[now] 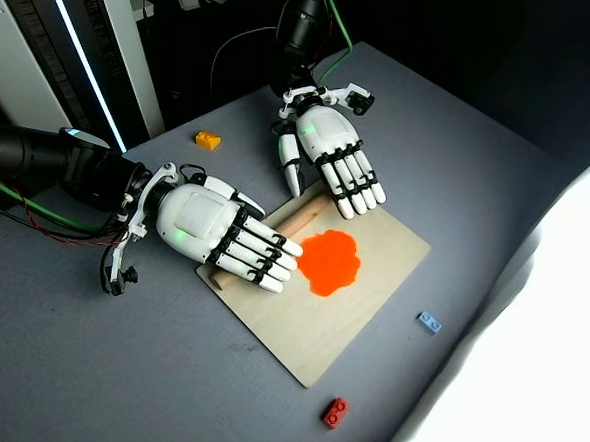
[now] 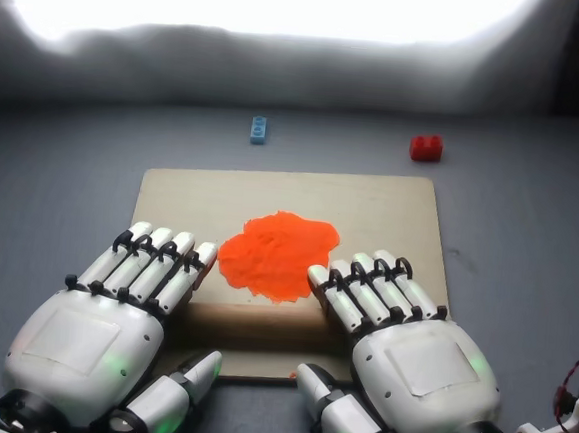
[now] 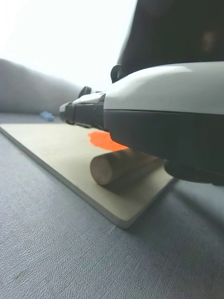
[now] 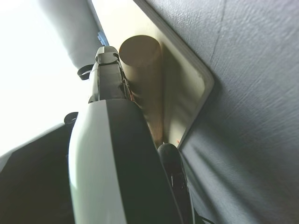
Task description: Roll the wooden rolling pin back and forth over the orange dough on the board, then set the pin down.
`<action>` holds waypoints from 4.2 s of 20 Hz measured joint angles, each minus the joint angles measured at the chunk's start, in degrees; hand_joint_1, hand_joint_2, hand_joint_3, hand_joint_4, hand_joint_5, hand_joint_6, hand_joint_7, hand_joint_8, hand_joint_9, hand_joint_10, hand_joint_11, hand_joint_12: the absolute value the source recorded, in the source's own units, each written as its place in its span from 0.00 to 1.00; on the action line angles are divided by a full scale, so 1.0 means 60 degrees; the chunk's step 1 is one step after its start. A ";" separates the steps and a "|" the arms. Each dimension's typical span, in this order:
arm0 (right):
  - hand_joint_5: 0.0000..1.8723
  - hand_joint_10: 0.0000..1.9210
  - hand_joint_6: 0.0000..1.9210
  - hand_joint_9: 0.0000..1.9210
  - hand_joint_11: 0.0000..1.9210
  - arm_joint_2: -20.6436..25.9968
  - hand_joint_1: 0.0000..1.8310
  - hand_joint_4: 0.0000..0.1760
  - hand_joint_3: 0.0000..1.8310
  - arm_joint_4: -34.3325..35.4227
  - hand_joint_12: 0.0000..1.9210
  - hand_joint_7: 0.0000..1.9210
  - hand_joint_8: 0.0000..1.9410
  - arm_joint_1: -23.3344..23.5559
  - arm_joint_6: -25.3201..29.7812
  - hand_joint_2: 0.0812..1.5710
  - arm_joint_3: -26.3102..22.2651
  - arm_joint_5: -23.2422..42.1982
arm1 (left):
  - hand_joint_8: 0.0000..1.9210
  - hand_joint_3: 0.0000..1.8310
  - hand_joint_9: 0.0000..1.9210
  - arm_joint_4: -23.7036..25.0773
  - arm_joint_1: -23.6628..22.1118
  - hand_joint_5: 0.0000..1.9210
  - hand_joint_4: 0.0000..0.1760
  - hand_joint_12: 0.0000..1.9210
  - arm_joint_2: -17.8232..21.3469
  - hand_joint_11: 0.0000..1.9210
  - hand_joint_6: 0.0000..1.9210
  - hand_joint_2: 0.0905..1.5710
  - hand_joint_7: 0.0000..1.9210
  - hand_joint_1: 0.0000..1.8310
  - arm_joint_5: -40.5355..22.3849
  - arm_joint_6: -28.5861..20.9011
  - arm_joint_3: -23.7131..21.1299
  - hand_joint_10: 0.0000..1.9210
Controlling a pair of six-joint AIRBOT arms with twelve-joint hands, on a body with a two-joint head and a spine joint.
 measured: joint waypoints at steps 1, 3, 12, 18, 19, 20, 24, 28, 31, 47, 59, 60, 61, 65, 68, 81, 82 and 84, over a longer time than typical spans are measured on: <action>0.06 0.00 0.00 0.02 0.00 0.0000 0.00 0.00 0.00 -0.0018 0.00 0.04 0.00 0.0000 0.0000 0.98 0.0011 0.0018 | 0.00 0.00 0.00 0.0004 0.0000 0.00 0.00 0.00 0.0000 0.00 0.00 0.94 0.00 0.00 0.0000 0.0000 0.0000 0.00; 0.06 0.00 0.00 0.01 0.00 -0.0007 0.00 0.00 0.00 -0.0047 0.00 0.04 0.00 -0.0007 0.0000 0.98 0.0073 0.0022 | 0.00 0.00 0.00 0.0000 0.0000 0.00 0.00 0.00 0.0000 0.00 0.00 0.94 0.00 0.00 0.0004 0.0000 0.0000 0.00; 0.06 0.00 0.00 0.02 0.00 -0.0076 0.00 0.00 0.00 -0.0186 0.00 0.04 0.00 -0.0058 0.0007 0.98 0.0390 -0.0011 | 0.00 0.00 0.00 -0.0149 -0.0160 0.00 0.00 0.00 -0.0007 0.00 0.00 0.94 0.00 0.00 0.0095 -0.0051 0.0138 0.00; 0.06 0.00 0.00 0.02 0.00 -0.0153 0.00 0.00 0.00 -0.0149 0.00 0.04 0.00 0.0015 0.0066 0.99 0.0546 -0.0018 | 0.00 0.00 0.00 -0.0124 -0.0208 0.00 0.00 0.00 -0.0011 0.00 0.00 0.94 0.00 0.00 0.0299 -0.0069 0.0233 0.00; 0.06 0.00 0.00 0.02 0.00 -0.0171 0.00 0.00 0.00 -0.0149 0.00 0.04 0.00 0.0040 0.0062 0.99 0.0590 0.0000 | 0.00 0.00 0.00 -0.0146 -0.0240 0.00 0.00 0.00 -0.0011 0.00 0.00 0.94 0.00 0.00 0.0339 -0.0069 0.0233 0.00; 0.06 0.00 0.00 0.02 0.00 -0.0175 0.00 0.00 0.00 -0.0149 0.00 0.04 0.00 0.0040 0.0073 0.98 0.0612 0.0007 | 0.00 0.00 0.00 -0.0138 -0.0270 0.00 0.00 0.00 -0.0011 0.00 0.00 0.94 0.00 0.00 0.0390 -0.0080 0.0237 0.00; 0.06 0.00 0.00 0.03 0.00 -0.0233 0.00 0.00 0.00 -0.0178 0.00 0.04 0.00 0.0087 0.0135 0.98 0.0750 0.0022 | 0.00 0.00 0.00 -0.0124 -0.0313 0.00 0.00 0.00 -0.0011 0.00 0.00 0.94 0.00 0.00 0.0484 -0.0120 0.0317 0.00; 0.07 0.00 0.01 0.03 0.00 -0.0306 0.00 0.00 0.00 -0.0197 0.00 0.05 0.00 0.0149 0.0197 0.98 0.0984 0.0062 | 0.00 0.00 0.00 -0.0135 -0.0437 0.00 0.00 0.00 -0.0011 0.00 0.00 0.95 0.00 0.00 0.0601 -0.0233 0.0466 0.00; 0.07 0.01 0.01 0.04 0.01 -0.0302 0.00 0.00 0.00 -0.0189 0.00 0.05 0.00 0.0208 0.0219 0.98 0.1147 0.0087 | 0.00 0.00 0.00 -0.0131 -0.0525 0.00 0.00 0.00 -0.0011 0.00 0.00 0.95 0.00 0.00 0.0678 -0.0353 0.0535 0.00; 0.07 0.00 0.00 0.03 0.00 -0.0353 0.00 0.00 0.00 -0.0193 0.00 0.05 0.00 0.0295 0.0368 0.98 0.1443 0.0189 | 0.00 0.00 0.00 -0.0255 -0.0714 0.00 0.00 0.00 -0.0062 0.00 0.00 0.95 0.01 0.00 0.0798 -0.0499 0.0703 0.00; 0.06 0.00 0.00 0.04 0.02 -0.0441 0.00 0.00 0.00 -0.0175 0.01 0.06 0.00 0.0353 0.0433 0.98 0.1668 0.0262 | 0.00 0.01 0.00 -0.0302 -0.1002 0.00 0.00 0.00 -0.0109 0.00 0.00 0.96 0.00 0.00 0.1647 -0.0444 0.0969 0.00; 0.07 0.01 0.00 0.05 0.02 -0.0441 0.00 0.00 0.00 -0.0138 0.02 0.06 0.00 0.0382 0.0430 0.98 0.1672 0.0306 | 0.00 0.01 0.00 -0.0299 -0.1002 0.00 0.00 0.00 -0.0109 0.00 0.00 0.96 0.00 0.00 0.1654 -0.0441 0.0969 0.00; 0.07 0.00 0.00 0.05 0.02 -0.0444 0.00 0.00 0.00 -0.0142 0.02 0.06 0.00 0.0382 0.0437 0.98 0.1698 0.0313 | 0.00 0.01 0.00 -0.0306 -0.1002 0.00 0.00 0.00 -0.0109 0.00 0.00 0.96 0.00 0.00 0.1657 -0.0415 0.0973 0.00; 0.07 0.00 0.00 0.03 0.00 -0.0452 0.00 0.00 0.00 -0.0142 0.01 0.06 0.00 0.0382 0.0452 0.97 0.1745 0.0321 | 0.00 0.00 0.00 -0.0328 -0.1009 0.00 0.00 0.00 -0.0124 0.00 0.00 0.96 0.00 0.00 0.1683 -0.0386 0.1009 0.00; 0.07 0.00 0.00 0.02 0.00 -0.0474 0.00 0.00 0.00 -0.0127 0.00 0.06 0.00 0.0437 0.0463 0.97 0.1796 0.0375 | 0.00 0.01 0.00 -0.0331 -0.1013 0.00 0.00 0.00 -0.0182 0.00 0.00 0.96 0.00 0.00 0.1687 -0.0393 0.1107 0.00; 0.08 0.00 0.00 0.03 0.00 -0.0514 0.00 0.00 0.00 0.0051 0.00 0.06 0.00 0.0565 0.0484 0.97 0.1982 0.0466 | 0.00 0.00 0.00 -0.0379 -0.1089 0.00 0.00 0.00 -0.0423 0.00 0.00 0.97 0.00 0.00 0.1392 -0.0663 0.1424 0.00; 0.07 0.00 0.00 0.03 0.00 -0.0514 0.00 0.00 0.00 0.0077 0.00 0.06 0.00 0.0565 0.0488 0.97 0.1996 0.0466 | 0.00 0.01 0.00 -0.0415 -0.1089 0.00 0.00 0.00 -0.0423 0.00 0.00 0.97 0.00 0.00 0.1330 -0.0721 0.1457 0.00; 0.07 0.00 0.00 0.03 0.00 -0.0525 0.00 0.00 0.00 0.0080 0.00 0.06 0.00 0.0568 0.0492 0.97 0.2022 0.0463 | 0.00 0.01 0.00 -0.0404 -0.1089 0.00 0.00 0.00 -0.0433 0.00 0.00 0.97 0.00 0.00 0.1311 -0.0798 0.1523 0.00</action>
